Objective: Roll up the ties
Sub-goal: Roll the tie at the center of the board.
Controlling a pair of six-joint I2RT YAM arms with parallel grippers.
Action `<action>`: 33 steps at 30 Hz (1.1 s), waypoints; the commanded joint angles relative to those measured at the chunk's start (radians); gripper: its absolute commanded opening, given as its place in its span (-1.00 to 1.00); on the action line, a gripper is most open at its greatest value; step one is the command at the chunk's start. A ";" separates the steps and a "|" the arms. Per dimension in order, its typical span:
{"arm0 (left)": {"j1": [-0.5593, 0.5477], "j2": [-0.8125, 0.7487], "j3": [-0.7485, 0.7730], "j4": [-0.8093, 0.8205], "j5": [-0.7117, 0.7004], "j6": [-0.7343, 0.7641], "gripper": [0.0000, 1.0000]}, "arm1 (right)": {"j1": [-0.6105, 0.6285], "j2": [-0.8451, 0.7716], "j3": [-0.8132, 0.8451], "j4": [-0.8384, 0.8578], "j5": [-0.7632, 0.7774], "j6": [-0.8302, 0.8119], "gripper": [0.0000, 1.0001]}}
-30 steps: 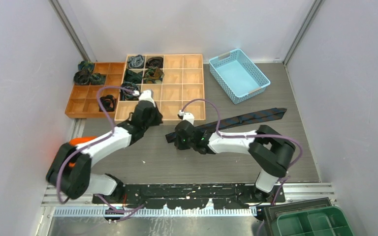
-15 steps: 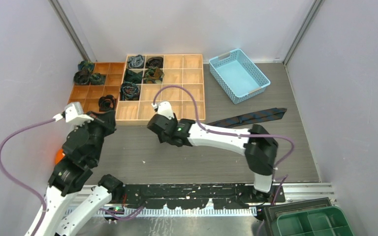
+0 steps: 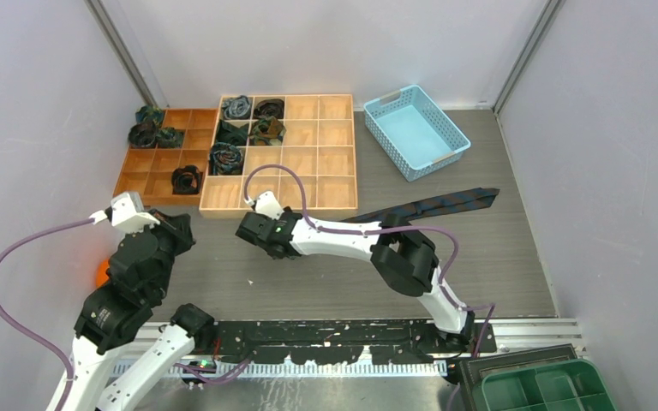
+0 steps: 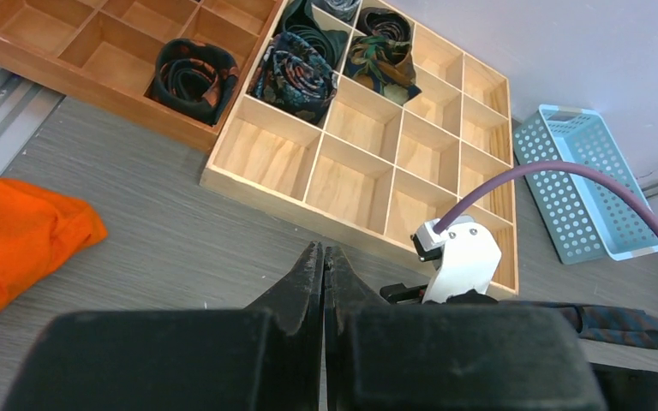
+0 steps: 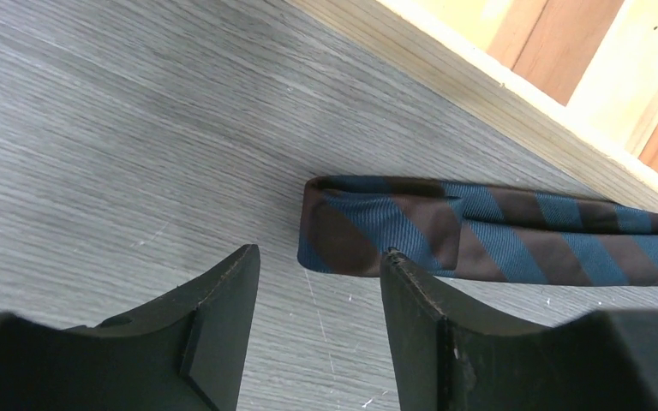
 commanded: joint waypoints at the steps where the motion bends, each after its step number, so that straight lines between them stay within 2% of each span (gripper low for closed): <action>1: 0.004 -0.005 0.025 -0.004 -0.032 0.007 -1.00 | -0.012 0.030 0.047 -0.008 0.046 0.000 0.20; 9: 0.004 -0.021 0.001 -0.001 -0.044 0.020 -1.00 | -0.043 0.095 0.042 -0.010 0.040 0.021 0.18; 12: 0.004 -0.026 -0.004 -0.002 -0.056 0.026 -1.00 | -0.055 0.106 0.037 -0.006 0.018 0.031 0.10; 15: 0.004 -0.031 -0.005 0.006 -0.050 0.036 -1.00 | -0.074 0.122 0.038 -0.011 -0.015 0.049 -0.12; 19: 0.004 -0.038 -0.015 0.028 -0.031 0.052 -1.00 | -0.093 0.120 0.029 -0.010 -0.053 0.071 -0.54; 22: 0.004 -0.034 -0.022 0.042 -0.014 0.056 -1.00 | -0.093 0.082 0.004 0.014 -0.077 0.072 -0.67; 28: 0.004 -0.004 -0.037 0.089 0.046 0.055 -1.00 | -0.102 -0.162 -0.130 0.191 -0.317 0.110 -0.69; 33: 0.004 0.044 -0.039 0.143 0.108 0.056 -1.00 | -0.138 -0.265 -0.237 0.333 -0.571 0.236 -0.69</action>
